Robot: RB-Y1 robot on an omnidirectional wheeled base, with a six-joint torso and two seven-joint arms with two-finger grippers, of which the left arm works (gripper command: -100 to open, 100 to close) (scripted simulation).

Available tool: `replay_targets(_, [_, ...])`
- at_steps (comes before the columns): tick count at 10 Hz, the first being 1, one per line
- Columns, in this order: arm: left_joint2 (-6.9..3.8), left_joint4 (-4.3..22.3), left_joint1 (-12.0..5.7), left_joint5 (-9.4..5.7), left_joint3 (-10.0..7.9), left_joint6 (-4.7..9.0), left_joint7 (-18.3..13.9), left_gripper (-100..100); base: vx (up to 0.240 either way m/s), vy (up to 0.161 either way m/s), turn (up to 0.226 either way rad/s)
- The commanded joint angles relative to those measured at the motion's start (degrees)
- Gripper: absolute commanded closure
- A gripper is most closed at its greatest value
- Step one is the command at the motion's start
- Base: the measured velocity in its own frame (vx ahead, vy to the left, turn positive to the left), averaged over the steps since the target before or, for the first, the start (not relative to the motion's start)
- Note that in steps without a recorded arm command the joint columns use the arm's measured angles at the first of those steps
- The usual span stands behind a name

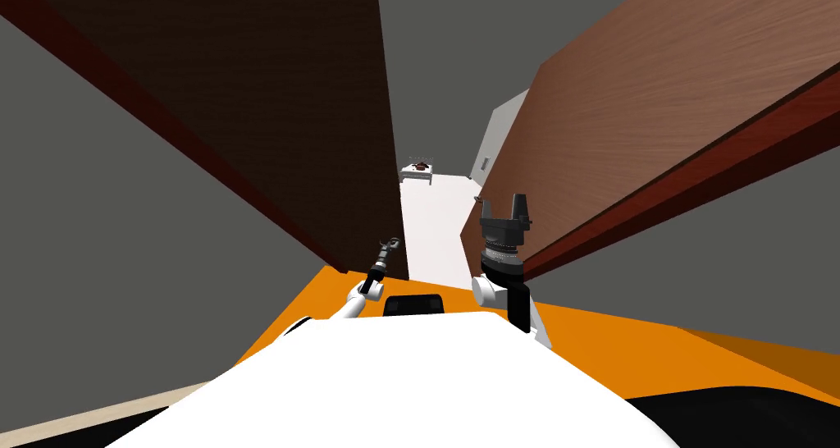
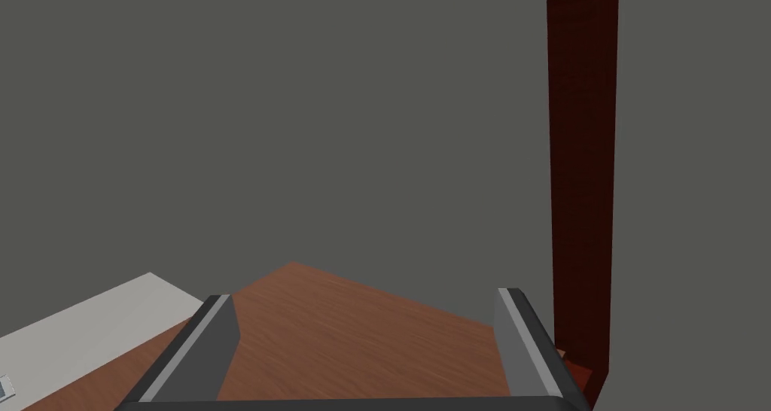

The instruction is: Push the door open

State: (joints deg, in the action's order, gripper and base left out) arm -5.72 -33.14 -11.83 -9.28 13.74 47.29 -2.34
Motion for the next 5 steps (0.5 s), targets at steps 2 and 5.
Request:
replay_targets(2, [-0.15,0.14,0.02,-0.38,-0.85,0.02,0.28,100,0.046,-0.027,0.017])
replay_targets(5, [-0.32,0.32,0.03,-0.86,-1.92,0.04,0.65,100,0.146,-0.066,0.035])
